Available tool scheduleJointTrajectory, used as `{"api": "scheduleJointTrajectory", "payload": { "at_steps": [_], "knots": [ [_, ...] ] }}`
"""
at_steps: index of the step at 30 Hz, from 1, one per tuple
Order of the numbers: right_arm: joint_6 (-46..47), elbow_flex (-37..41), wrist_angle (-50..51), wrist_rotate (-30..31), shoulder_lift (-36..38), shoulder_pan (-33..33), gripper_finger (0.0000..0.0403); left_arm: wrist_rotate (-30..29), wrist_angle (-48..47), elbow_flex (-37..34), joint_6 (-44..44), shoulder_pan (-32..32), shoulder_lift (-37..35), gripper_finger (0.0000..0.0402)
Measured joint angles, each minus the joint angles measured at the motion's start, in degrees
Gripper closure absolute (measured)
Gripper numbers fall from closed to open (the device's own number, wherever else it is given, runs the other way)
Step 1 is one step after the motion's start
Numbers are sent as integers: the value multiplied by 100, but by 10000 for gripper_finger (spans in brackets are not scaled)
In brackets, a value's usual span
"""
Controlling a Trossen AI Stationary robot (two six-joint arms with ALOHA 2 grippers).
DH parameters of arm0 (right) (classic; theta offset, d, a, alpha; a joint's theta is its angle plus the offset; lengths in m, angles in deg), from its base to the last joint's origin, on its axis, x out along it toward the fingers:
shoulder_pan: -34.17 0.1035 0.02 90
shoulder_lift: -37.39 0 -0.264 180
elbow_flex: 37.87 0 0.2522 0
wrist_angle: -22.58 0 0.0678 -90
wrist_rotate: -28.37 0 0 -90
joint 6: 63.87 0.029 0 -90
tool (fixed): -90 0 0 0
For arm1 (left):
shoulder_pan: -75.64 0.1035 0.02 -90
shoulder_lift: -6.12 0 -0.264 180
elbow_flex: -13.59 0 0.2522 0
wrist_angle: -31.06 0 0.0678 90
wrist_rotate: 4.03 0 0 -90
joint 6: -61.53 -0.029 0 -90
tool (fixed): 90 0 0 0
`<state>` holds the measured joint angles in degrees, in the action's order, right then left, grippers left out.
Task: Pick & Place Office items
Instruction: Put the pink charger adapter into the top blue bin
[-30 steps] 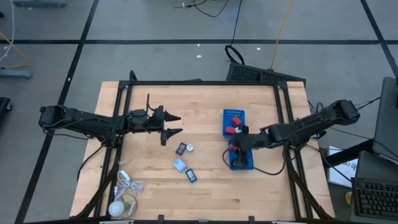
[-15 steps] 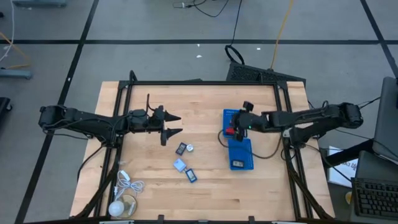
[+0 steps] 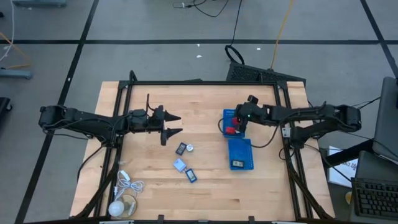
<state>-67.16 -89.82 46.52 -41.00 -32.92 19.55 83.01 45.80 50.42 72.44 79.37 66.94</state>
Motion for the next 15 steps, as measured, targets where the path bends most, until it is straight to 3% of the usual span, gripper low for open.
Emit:
{"api": "scheduleJointTrajectory", "payload": {
  "at_steps": [6,15],
  "knots": [
    [-30,586,-959,-295,1,-116,255,0,5,0,1,-2,0,117],
    [-66,747,-1262,-292,1,-116,255,0,5,0,-1,0,0,117]
  ]
}}
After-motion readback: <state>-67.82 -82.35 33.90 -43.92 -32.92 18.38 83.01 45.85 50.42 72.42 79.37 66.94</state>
